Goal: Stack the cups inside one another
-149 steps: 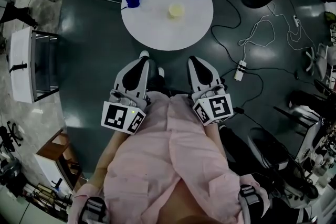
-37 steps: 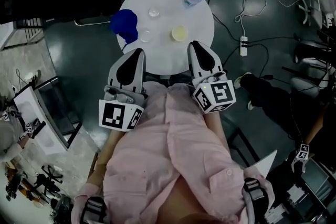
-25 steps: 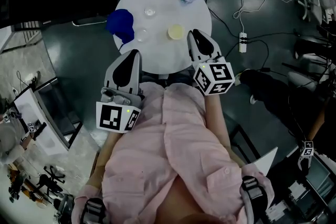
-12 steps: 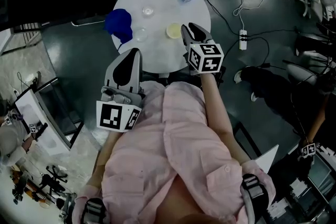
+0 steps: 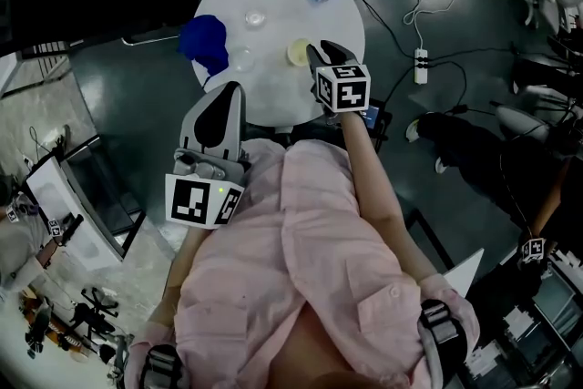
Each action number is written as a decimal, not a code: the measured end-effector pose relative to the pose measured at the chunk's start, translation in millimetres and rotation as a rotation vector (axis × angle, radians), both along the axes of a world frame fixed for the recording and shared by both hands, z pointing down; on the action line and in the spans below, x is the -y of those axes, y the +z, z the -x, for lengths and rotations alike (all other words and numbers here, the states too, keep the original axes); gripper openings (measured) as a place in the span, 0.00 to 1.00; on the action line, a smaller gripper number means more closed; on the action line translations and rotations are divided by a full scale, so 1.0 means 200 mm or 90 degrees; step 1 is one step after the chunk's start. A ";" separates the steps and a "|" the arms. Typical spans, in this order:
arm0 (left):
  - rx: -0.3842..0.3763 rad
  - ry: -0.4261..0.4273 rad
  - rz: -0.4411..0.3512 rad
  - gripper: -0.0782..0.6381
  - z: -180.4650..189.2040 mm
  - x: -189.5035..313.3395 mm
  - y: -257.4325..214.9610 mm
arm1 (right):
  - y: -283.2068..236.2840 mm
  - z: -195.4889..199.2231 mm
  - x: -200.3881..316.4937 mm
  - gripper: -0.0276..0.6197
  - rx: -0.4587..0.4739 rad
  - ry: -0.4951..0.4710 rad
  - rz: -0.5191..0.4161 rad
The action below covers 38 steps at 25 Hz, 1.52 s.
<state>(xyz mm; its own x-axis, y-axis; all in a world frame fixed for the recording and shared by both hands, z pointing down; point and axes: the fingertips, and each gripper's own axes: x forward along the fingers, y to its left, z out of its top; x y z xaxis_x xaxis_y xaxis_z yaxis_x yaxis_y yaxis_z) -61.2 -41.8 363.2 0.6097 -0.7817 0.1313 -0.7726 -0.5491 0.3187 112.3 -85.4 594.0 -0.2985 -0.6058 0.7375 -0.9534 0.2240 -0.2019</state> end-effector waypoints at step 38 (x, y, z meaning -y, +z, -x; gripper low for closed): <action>0.003 -0.024 -0.003 0.13 0.04 0.01 -0.02 | 0.39 -0.07 -0.04 0.10 -0.061 0.024 0.140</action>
